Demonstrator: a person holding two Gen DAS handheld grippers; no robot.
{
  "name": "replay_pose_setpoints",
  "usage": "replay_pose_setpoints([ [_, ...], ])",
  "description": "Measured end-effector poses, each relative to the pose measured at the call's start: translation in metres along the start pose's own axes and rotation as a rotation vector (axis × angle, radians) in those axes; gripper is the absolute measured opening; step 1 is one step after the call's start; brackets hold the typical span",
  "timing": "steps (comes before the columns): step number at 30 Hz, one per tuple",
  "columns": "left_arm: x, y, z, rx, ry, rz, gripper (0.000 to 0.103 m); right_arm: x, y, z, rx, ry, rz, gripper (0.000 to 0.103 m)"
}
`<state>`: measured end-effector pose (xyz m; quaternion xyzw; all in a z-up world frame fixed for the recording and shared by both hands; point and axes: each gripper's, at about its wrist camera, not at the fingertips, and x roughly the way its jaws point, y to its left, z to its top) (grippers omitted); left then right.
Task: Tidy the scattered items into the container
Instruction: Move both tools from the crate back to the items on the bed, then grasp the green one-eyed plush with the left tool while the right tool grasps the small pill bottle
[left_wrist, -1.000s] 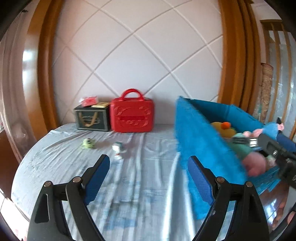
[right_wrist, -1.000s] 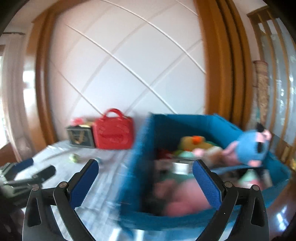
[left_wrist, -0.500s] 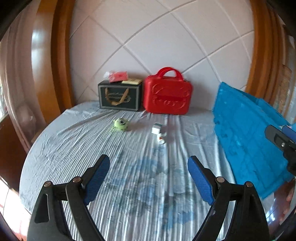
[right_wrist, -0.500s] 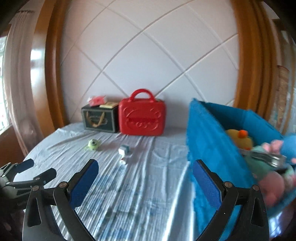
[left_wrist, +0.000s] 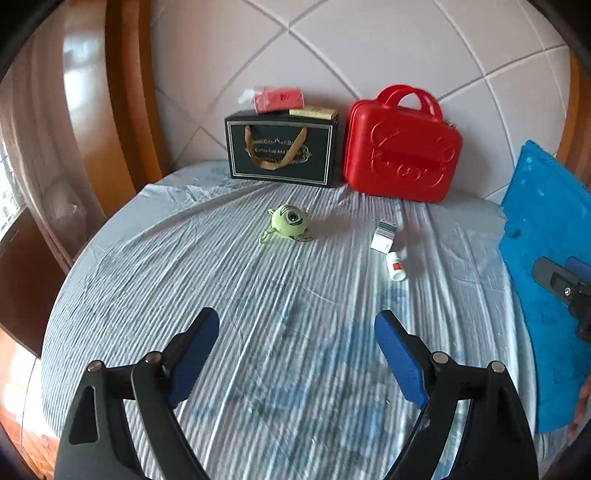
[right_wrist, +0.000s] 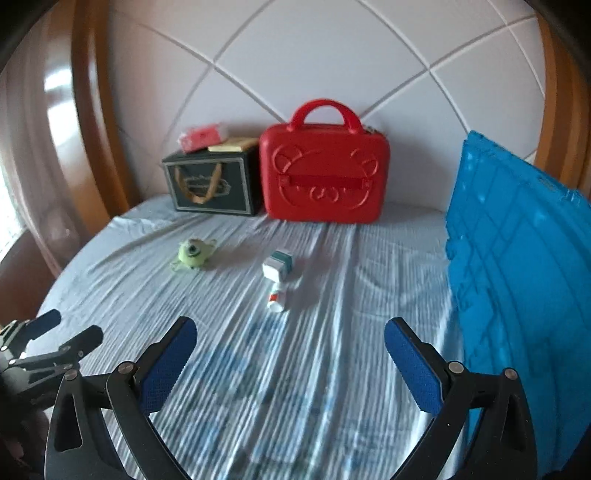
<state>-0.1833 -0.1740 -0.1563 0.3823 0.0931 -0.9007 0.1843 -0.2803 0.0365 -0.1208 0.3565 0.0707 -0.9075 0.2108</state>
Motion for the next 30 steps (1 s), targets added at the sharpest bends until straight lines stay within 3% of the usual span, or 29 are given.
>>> replay_pose_setpoints([
  [14, 0.167, 0.036, 0.054, 0.11, 0.082, -0.112, 0.086, 0.156, 0.023, -0.001, 0.185, 0.148, -0.114, 0.103],
  [21, 0.256, 0.029, 0.074, 0.142, 0.099, -0.107, 0.086, 0.232, 0.022, -0.008, 0.211, 0.204, -0.176, 0.103],
  [25, 0.283, 0.022, 0.084, 0.132, 0.107, -0.132, 0.086, 0.26, 0.02, -0.01, 0.206, 0.221, -0.219, 0.103],
  [30, 0.303, 0.008, 0.091, 0.171, 0.1, -0.124, 0.086, 0.283, 0.02, -0.013, 0.175, 0.234, -0.205, 0.099],
])
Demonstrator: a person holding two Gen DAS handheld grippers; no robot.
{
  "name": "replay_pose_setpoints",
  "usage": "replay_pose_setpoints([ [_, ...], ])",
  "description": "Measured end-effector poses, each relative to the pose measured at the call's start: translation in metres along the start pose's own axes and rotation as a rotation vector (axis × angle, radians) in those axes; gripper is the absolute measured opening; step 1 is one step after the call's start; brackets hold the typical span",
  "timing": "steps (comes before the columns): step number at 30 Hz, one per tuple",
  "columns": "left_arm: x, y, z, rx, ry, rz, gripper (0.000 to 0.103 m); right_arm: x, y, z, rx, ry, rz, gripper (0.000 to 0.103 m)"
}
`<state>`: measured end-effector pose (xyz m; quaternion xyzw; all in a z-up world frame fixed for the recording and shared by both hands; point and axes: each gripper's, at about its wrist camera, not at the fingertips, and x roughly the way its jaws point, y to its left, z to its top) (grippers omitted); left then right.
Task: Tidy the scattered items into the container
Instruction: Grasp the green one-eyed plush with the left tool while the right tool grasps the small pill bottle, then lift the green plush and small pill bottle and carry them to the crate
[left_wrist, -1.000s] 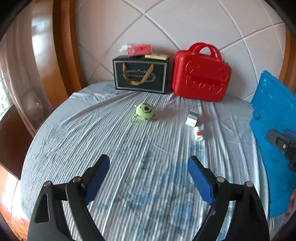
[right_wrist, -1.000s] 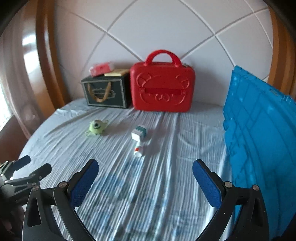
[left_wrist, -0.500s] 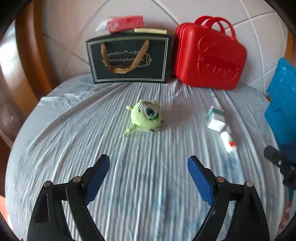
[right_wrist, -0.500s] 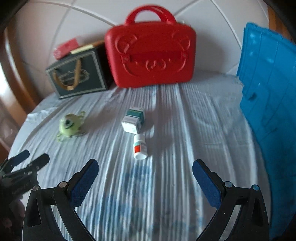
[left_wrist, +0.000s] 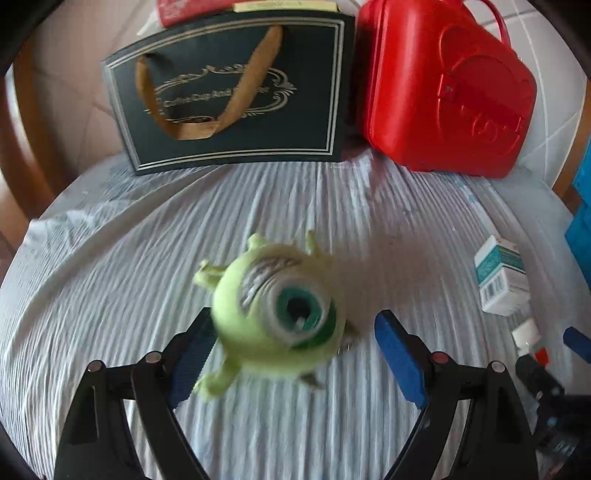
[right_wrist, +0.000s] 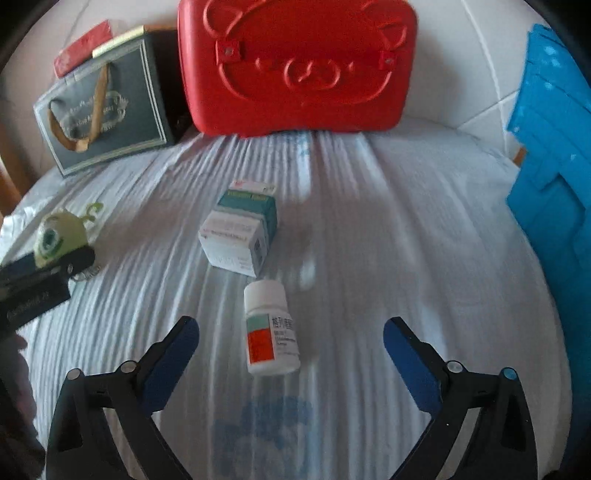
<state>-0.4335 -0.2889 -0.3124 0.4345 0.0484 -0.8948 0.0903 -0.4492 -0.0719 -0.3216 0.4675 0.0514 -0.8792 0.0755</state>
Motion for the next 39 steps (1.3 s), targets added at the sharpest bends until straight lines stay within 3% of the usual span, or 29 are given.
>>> replay_pose_setpoints([
  [2, 0.008, -0.002, -0.001, 0.007, 0.007, 0.003, 0.086, 0.01, 0.0, -0.003, 0.012, 0.033, 0.036, 0.101],
  [14, 0.013, -0.002, -0.007, -0.002, 0.018, -0.015, 0.089, 0.013, 0.003, -0.01, -0.012, -0.011, 0.016, 0.103],
  [15, 0.013, -0.002, -0.006, -0.002, 0.018, -0.014, 0.089, 0.012, 0.003, -0.01, -0.008, -0.004, 0.009, 0.098],
  [16, 0.012, -0.003, -0.006, -0.005, 0.017, -0.011, 0.088, 0.008, 0.005, -0.009, -0.009, -0.012, -0.001, 0.087],
  [18, 0.01, -0.005, -0.007, 0.0, 0.01, -0.015, 0.079, 0.001, 0.01, -0.007, -0.038, -0.044, -0.03, 0.076],
  [19, 0.008, -0.007, -0.007, 0.004, 0.002, -0.017, 0.064, 0.001, 0.011, -0.006, -0.045, -0.045, -0.024, 0.059],
  [20, 0.006, -0.007, -0.007, 0.003, -0.006, -0.02, 0.055, 0.002, 0.01, -0.005, -0.037, -0.036, 0.0, 0.052],
  [23, 0.001, -0.008, -0.011, 0.0, -0.008, -0.007, 0.052, 0.003, 0.008, -0.002, -0.026, -0.039, 0.02, 0.028],
  [31, -0.069, -0.014, -0.026, -0.007, -0.051, -0.016, 0.052, -0.043, 0.016, -0.004, -0.053, -0.108, 0.084, 0.027],
  [39, -0.19, -0.03, -0.042, -0.017, -0.168, -0.018, 0.052, -0.166, 0.014, -0.022, -0.096, -0.282, 0.125, 0.027],
])
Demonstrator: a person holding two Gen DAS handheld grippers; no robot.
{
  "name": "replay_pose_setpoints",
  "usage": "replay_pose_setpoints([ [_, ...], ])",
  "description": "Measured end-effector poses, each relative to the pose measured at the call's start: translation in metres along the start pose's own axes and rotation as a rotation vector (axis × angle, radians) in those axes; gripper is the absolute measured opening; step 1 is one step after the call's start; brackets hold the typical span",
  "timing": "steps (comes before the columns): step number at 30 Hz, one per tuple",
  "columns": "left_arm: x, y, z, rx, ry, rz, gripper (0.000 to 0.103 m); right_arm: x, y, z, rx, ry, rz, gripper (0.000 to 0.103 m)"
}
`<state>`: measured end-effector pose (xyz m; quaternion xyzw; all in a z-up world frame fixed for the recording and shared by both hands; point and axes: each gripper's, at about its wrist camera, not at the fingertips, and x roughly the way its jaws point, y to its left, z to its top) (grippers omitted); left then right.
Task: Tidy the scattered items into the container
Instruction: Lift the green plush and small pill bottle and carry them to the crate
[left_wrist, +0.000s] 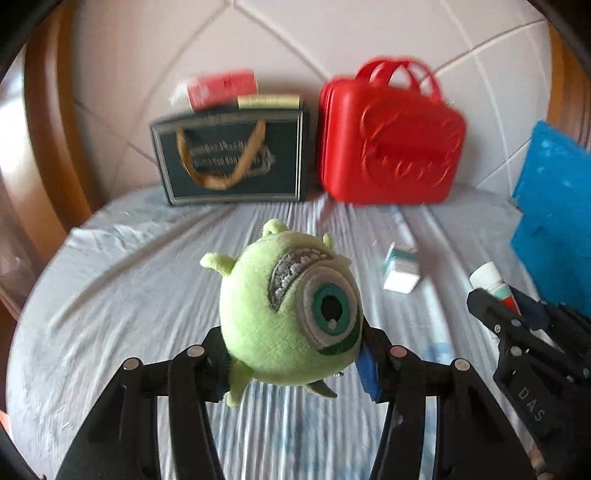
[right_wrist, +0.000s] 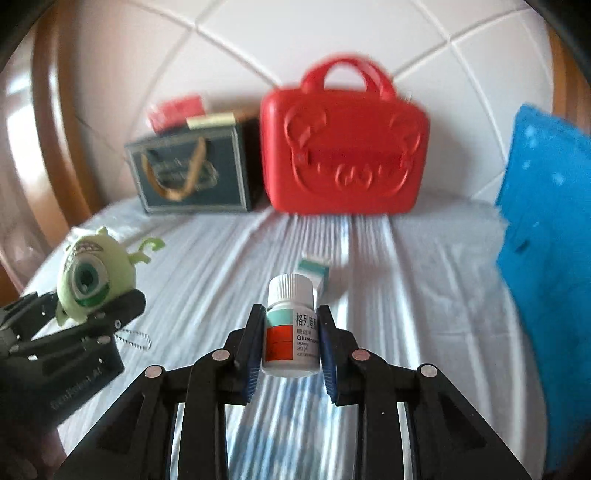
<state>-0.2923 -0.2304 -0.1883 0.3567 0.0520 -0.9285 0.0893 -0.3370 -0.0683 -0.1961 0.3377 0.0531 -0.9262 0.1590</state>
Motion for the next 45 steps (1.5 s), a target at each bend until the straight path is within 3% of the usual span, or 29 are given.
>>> replay_pose_setpoints([
  [7, -0.12, -0.032, 0.01, -0.019, -0.139, 0.047, 0.052, -0.112, -0.019, 0.024, -0.04, -0.163, 0.047, 0.027],
  [13, -0.19, -0.072, 0.011, -0.023, -0.231, 0.046, 0.052, -0.195, -0.052, 0.031, -0.066, -0.28, 0.037, 0.027],
  [21, -0.238, -0.143, 0.005, 0.049, -0.306, -0.133, 0.052, -0.284, -0.116, 0.012, -0.009, -0.354, -0.146, 0.027],
  [28, -0.271, -0.239, 0.005, 0.155, -0.353, -0.282, 0.052, -0.352, -0.197, -0.008, 0.076, -0.413, -0.295, 0.027],
  [33, -0.283, -0.333, 0.004, 0.204, -0.376, -0.374, 0.052, -0.39, -0.292, -0.034, 0.124, -0.405, -0.399, 0.027],
  [38, -0.28, -0.44, 0.006, 0.215, -0.348, -0.42, 0.052, -0.392, -0.392, -0.048, 0.121, -0.342, -0.411, 0.027],
  [42, -0.272, -0.51, 0.001, 0.261, -0.271, -0.398, 0.052, -0.375, -0.45, -0.057, 0.103, -0.259, -0.37, 0.027],
  [45, -0.255, -0.54, -0.006, 0.28, -0.193, -0.361, 0.052, -0.362, -0.475, -0.063, 0.106, -0.208, -0.339, 0.027],
])
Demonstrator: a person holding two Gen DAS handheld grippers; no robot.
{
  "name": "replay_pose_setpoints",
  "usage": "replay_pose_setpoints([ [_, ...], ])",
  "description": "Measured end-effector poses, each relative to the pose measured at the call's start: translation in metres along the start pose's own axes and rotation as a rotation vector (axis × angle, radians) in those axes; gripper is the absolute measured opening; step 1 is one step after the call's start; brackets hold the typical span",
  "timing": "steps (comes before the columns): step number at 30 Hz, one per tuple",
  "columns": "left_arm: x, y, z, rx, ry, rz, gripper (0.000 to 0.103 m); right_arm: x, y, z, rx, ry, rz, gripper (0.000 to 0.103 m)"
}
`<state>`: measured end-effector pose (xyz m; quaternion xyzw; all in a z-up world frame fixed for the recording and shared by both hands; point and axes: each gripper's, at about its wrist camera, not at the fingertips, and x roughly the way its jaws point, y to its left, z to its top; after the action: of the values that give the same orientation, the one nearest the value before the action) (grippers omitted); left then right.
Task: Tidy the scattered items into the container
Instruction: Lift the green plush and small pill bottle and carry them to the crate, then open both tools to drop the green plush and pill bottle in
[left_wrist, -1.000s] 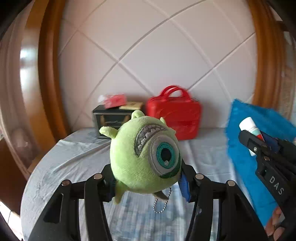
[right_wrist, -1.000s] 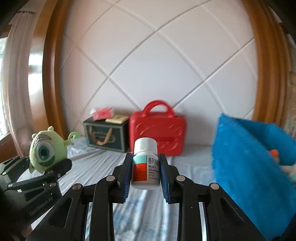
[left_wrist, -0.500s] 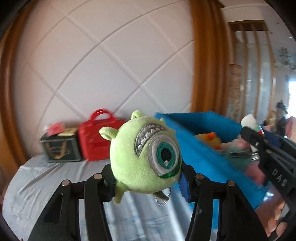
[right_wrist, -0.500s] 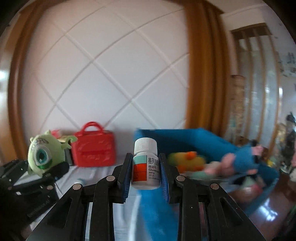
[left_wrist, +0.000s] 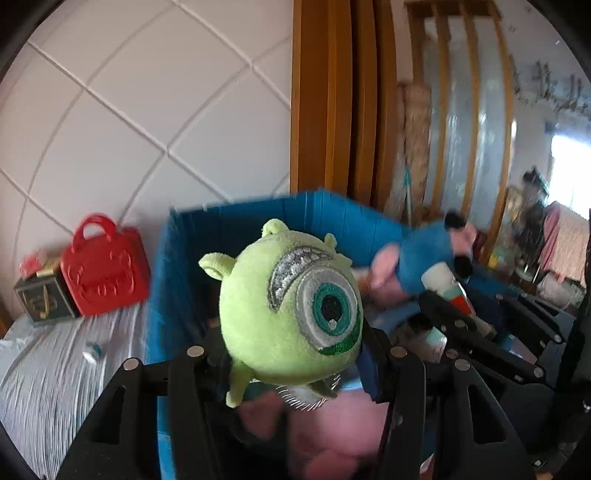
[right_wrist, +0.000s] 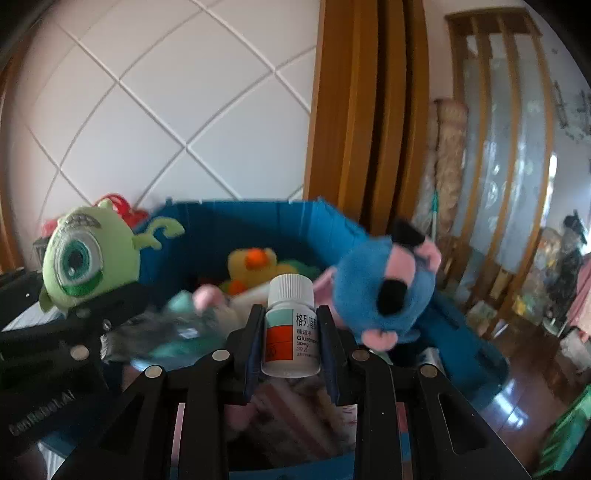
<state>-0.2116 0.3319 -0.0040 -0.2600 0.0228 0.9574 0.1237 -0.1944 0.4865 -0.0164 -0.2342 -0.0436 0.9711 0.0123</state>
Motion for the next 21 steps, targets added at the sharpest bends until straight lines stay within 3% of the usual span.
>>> replay_pose_setpoints([
  [6, 0.012, -0.015, -0.001, -0.004, 0.048, 0.077, 0.056, 0.033, -0.019, -0.019, 0.018, 0.099, 0.057, 0.027],
  [9, 0.014, -0.016, -0.004, -0.001, 0.077, 0.109, 0.071, 0.041, -0.021, -0.024, 0.029, 0.125, 0.079, 0.029],
  [11, 0.015, -0.017, -0.007, -0.001, 0.078, 0.124, 0.077, 0.042, -0.024, -0.026, 0.038, 0.127, 0.088, 0.038],
  [14, 0.011, -0.016, -0.008, 0.003, 0.067, 0.142, 0.085, 0.038, -0.021, -0.026, 0.032, 0.124, 0.095, 0.062],
  [16, 0.008, -0.016, -0.009, 0.004, 0.061, 0.147, 0.092, 0.035, -0.022, -0.026, 0.032, 0.123, 0.102, 0.094],
  [18, 0.004, -0.014, -0.01, -0.003, 0.052, 0.155, 0.101, 0.03, -0.022, -0.024, 0.029, 0.113, 0.095, 0.102],
  [21, -0.004, -0.012, -0.01, -0.018, 0.053, 0.168, 0.102, 0.02, -0.023, -0.022, 0.025, 0.097, 0.093, 0.102],
])
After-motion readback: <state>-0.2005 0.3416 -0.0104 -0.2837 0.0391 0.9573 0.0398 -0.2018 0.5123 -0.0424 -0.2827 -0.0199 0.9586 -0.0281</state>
